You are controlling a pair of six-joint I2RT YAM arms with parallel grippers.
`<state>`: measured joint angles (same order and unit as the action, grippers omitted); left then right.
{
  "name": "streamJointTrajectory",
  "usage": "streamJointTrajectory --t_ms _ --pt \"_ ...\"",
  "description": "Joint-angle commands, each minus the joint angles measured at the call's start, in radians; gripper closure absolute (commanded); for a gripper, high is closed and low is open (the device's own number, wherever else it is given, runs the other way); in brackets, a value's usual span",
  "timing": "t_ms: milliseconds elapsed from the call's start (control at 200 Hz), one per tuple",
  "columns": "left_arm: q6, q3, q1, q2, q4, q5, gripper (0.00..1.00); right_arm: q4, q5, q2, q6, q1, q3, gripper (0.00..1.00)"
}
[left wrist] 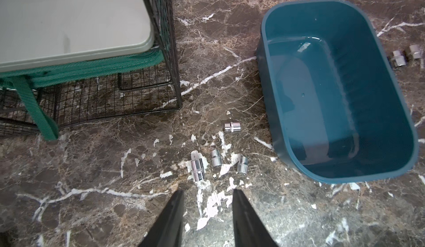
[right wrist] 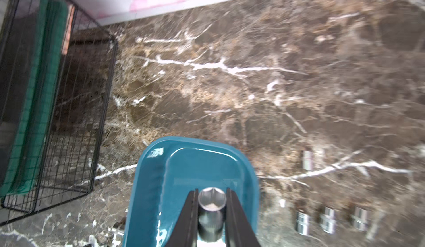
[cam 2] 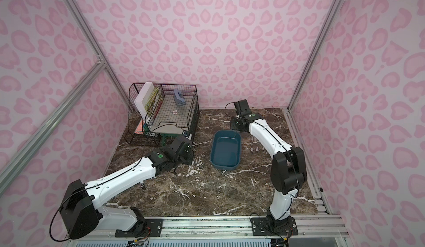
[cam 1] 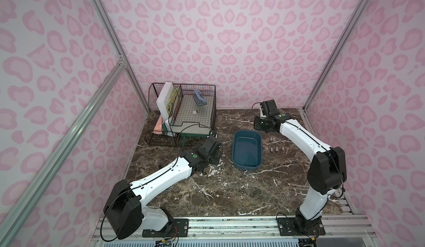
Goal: Take out the socket from the storage box
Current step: Pick up the socket head from the storage box, then place the socket head at the center of the board.
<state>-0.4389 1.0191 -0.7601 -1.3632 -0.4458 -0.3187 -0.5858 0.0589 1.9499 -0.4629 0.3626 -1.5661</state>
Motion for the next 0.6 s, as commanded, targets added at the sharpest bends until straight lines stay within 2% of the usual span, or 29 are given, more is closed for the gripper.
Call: streamJointTrajectory --t_ms 0,320,595 --pt "-0.004 0.004 0.002 0.011 -0.015 -0.028 0.59 0.009 -0.007 -0.030 0.031 -0.051 0.022 0.94" --pt "-0.018 -0.007 0.002 0.028 -0.034 -0.049 0.55 0.050 -0.049 -0.032 0.083 -0.237 0.098 0.94" --pt "-0.023 -0.026 0.004 0.048 -0.033 -0.060 0.49 0.075 -0.015 0.051 0.113 -0.296 0.110 0.94"
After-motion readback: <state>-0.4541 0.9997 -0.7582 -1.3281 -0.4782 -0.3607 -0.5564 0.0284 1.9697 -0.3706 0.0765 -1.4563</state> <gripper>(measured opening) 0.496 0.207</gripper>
